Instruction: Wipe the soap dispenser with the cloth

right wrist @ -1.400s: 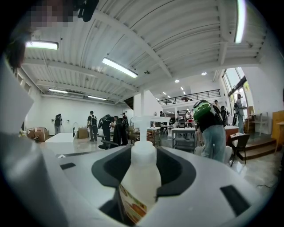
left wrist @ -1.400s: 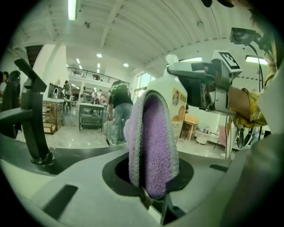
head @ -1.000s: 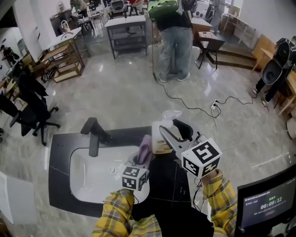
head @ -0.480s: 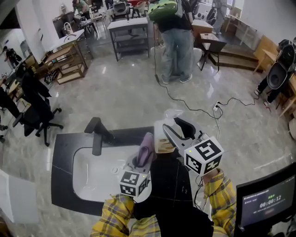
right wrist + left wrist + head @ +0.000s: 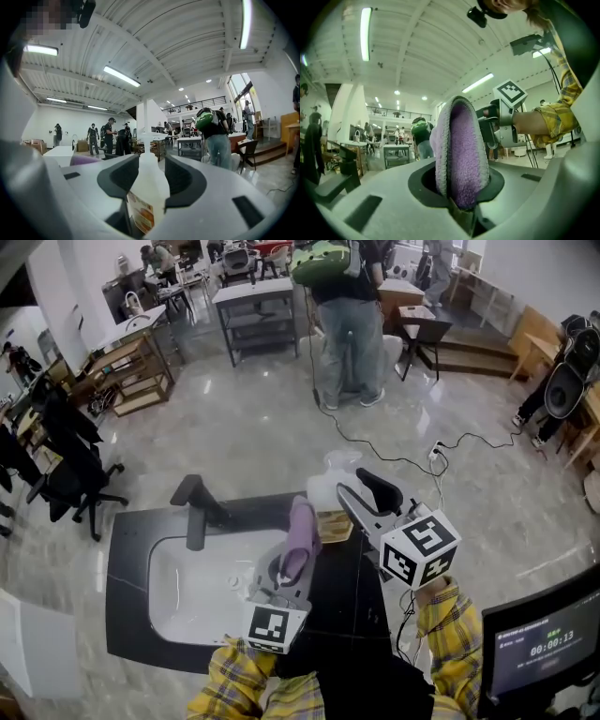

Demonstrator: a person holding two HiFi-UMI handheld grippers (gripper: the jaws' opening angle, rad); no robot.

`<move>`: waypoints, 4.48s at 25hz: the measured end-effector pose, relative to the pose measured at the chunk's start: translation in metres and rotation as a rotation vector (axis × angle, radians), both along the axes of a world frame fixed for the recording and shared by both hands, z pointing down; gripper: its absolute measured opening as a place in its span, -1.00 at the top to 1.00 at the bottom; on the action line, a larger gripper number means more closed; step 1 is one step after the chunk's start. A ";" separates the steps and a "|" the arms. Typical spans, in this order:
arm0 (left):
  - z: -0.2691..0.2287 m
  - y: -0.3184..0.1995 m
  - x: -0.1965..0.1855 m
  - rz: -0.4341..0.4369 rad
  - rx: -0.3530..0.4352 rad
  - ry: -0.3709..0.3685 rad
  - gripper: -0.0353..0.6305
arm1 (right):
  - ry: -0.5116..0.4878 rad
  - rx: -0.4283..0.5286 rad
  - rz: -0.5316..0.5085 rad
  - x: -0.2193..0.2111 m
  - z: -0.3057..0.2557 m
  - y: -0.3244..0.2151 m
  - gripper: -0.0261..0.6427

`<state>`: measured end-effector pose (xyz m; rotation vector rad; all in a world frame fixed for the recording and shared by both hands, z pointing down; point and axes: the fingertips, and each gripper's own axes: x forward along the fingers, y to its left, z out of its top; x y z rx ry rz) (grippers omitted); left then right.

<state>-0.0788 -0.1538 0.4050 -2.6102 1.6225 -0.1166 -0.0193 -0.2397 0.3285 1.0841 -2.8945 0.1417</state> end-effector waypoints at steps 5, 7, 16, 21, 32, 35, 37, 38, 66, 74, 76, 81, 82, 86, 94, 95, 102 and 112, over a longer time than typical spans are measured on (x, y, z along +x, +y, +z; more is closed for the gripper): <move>-0.003 0.002 0.024 0.013 0.078 -0.191 0.68 | -0.017 -0.010 0.024 0.013 -0.002 0.005 0.44; -0.002 0.000 0.029 0.006 0.109 -0.257 0.68 | -0.021 -0.010 0.032 0.018 -0.003 0.006 0.44; 0.018 -0.017 0.037 0.136 0.182 -0.506 0.68 | -0.044 -0.029 0.071 0.040 0.004 0.007 0.45; 0.024 -0.016 0.044 0.178 0.165 -0.509 0.68 | -0.040 -0.038 0.076 0.043 0.007 0.007 0.45; 0.080 -0.025 0.040 0.239 -0.053 -0.383 0.68 | -0.063 -0.076 0.078 0.045 0.017 0.001 0.45; 0.093 -0.026 0.041 0.251 -0.101 -0.376 0.68 | -0.059 -0.084 0.072 0.043 0.022 0.000 0.45; 0.101 -0.025 0.042 0.259 -0.134 -0.371 0.68 | -0.057 -0.087 0.069 0.041 0.023 0.000 0.45; 0.105 -0.024 0.043 0.263 -0.150 -0.369 0.68 | -0.057 -0.087 0.068 0.041 0.024 0.000 0.45; 0.151 -0.031 0.019 0.180 -0.411 -0.219 0.68 | -0.044 -0.067 -0.039 0.027 0.024 -0.007 0.45; 0.148 -0.027 -0.006 0.106 -0.447 -0.162 0.68 | -0.004 -0.056 -0.146 0.019 0.023 -0.005 0.44; 0.143 -0.027 -0.012 0.085 -0.445 -0.127 0.68 | 0.031 -0.026 -0.203 0.011 0.019 -0.002 0.42; 0.122 -0.025 -0.016 0.056 -0.396 -0.105 0.68 | 0.124 0.047 -0.370 -0.006 0.007 0.001 0.34; 0.118 -0.025 -0.016 0.053 -0.388 -0.100 0.68 | 0.140 0.048 -0.404 -0.008 0.006 0.001 0.34; 0.103 -0.020 -0.009 0.053 -0.368 -0.062 0.68 | 0.213 0.054 -0.523 -0.018 0.006 0.001 0.33; 0.094 -0.017 -0.009 0.007 -0.358 0.012 0.68 | 0.229 0.048 -0.649 -0.038 0.010 -0.003 0.44; 0.094 -0.017 -0.011 0.001 -0.357 0.025 0.68 | 0.227 0.042 -0.666 -0.039 0.012 -0.002 0.45; 0.090 -0.022 -0.015 -0.049 -0.364 0.061 0.68 | 0.201 0.024 -0.704 -0.040 0.013 -0.003 0.48; 0.078 -0.039 -0.032 -0.157 -0.369 0.105 0.68 | 0.142 -0.086 -0.424 -0.037 0.007 -0.010 0.48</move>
